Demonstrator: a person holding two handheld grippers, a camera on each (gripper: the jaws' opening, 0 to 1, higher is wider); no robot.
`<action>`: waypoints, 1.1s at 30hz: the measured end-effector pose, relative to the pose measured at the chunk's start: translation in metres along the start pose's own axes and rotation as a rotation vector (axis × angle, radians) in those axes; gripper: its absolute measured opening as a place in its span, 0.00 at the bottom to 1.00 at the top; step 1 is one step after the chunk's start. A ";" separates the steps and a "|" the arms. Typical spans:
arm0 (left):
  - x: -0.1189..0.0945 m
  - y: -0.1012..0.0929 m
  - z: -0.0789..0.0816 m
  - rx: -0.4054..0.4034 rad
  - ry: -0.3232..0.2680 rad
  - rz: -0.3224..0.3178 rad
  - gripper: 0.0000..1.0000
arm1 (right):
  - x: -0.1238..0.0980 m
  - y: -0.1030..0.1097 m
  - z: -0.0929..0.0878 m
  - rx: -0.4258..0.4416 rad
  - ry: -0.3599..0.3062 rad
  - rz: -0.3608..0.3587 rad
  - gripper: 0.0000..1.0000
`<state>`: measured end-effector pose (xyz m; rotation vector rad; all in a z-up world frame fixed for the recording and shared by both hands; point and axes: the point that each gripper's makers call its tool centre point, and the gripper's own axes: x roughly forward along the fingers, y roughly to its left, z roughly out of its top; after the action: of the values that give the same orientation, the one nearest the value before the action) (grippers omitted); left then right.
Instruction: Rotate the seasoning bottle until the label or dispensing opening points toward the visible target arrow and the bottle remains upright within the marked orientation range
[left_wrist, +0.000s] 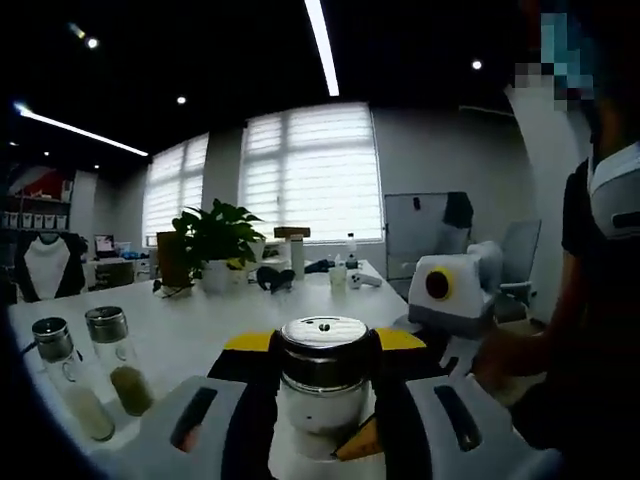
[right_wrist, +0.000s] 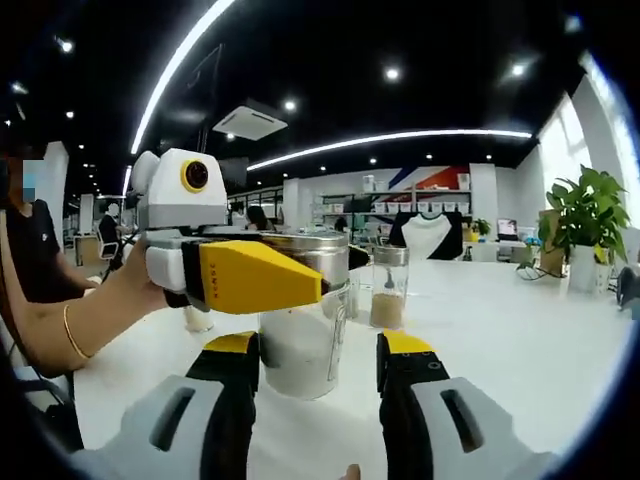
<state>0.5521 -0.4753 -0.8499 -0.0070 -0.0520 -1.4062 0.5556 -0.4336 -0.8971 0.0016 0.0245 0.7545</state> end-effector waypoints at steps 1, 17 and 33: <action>-0.001 -0.001 0.000 0.000 0.000 -0.003 0.37 | 0.000 0.003 0.003 0.022 -0.017 0.030 0.41; -0.004 -0.001 -0.005 0.018 0.035 0.008 0.37 | 0.006 0.006 0.001 -0.010 -0.016 0.042 0.31; -0.008 0.040 -0.015 -0.057 0.054 0.236 0.35 | 0.031 -0.023 -0.013 -0.095 0.058 -0.201 0.31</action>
<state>0.5904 -0.4614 -0.8643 -0.0218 0.0325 -1.1710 0.5940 -0.4294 -0.9112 -0.1117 0.0430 0.5537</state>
